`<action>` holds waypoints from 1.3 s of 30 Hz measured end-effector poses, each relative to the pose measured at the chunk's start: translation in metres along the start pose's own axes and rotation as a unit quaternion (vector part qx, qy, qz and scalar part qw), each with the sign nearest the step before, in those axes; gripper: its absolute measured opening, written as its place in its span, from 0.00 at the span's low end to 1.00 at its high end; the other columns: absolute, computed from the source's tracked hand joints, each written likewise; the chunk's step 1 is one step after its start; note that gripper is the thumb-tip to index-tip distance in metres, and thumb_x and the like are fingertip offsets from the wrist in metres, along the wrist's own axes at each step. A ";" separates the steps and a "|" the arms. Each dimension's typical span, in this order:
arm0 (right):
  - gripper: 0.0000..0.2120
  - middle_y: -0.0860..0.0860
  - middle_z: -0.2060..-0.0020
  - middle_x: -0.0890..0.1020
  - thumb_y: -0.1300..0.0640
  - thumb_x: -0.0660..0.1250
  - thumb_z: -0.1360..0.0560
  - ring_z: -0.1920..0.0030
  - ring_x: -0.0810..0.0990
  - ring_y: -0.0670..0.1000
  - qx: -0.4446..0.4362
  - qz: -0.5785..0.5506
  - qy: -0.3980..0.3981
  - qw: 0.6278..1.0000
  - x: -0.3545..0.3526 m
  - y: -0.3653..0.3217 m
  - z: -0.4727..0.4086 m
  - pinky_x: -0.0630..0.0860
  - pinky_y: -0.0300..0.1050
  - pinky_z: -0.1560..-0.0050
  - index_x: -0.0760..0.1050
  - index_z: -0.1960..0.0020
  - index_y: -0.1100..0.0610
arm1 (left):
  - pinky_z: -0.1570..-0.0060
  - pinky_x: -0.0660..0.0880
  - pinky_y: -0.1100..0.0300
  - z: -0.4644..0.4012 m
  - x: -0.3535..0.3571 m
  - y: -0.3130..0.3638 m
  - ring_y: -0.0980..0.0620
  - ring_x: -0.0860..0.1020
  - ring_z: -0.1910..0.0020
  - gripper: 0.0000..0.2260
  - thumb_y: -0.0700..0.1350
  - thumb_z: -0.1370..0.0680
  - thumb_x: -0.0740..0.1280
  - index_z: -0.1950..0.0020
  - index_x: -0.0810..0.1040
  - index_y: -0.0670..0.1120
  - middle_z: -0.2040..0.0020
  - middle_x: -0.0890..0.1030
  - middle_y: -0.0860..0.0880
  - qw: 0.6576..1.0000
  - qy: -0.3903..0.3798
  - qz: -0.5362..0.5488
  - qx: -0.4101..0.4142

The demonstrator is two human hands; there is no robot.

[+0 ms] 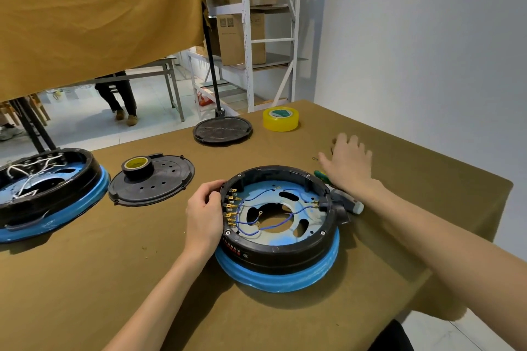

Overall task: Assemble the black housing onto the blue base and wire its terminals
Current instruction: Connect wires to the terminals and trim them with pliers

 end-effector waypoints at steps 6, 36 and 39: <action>0.02 0.44 0.65 0.82 0.57 0.71 0.23 0.63 0.80 0.44 -0.297 -0.338 -0.085 0.889 -0.036 -0.096 0.068 0.76 0.38 0.62 0.81 0.55 0.52 | 0.49 0.74 0.63 0.000 0.000 0.000 0.61 0.79 0.44 0.14 0.38 0.16 0.58 0.40 0.80 0.50 0.47 0.82 0.58 1.000 -0.001 0.008 0.001; 0.08 0.47 0.60 0.85 0.55 0.69 0.20 0.60 0.81 0.44 -0.369 -0.203 -0.249 0.872 -0.004 -0.120 0.101 0.80 0.48 0.55 0.85 0.51 0.56 | 0.39 0.77 0.52 0.003 -0.001 0.002 0.54 0.80 0.42 0.15 0.38 0.16 0.57 0.35 0.80 0.45 0.45 0.83 0.52 1.000 -0.003 -0.006 0.001; 0.08 0.48 0.59 0.85 0.55 0.69 0.20 0.60 0.81 0.45 -0.366 -0.215 -0.259 0.868 -0.004 -0.122 0.101 0.80 0.45 0.55 0.85 0.51 0.57 | 0.41 0.77 0.56 0.002 -0.001 0.002 0.54 0.79 0.42 0.15 0.38 0.16 0.57 0.35 0.80 0.45 0.45 0.82 0.53 1.000 -0.003 -0.010 0.005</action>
Point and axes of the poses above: each hand's wrist, its own z-axis away from the middle knuckle, its own x-axis out of the palm, y = z × x, the point moved 2 cm from there along -z, towards the middle knuckle
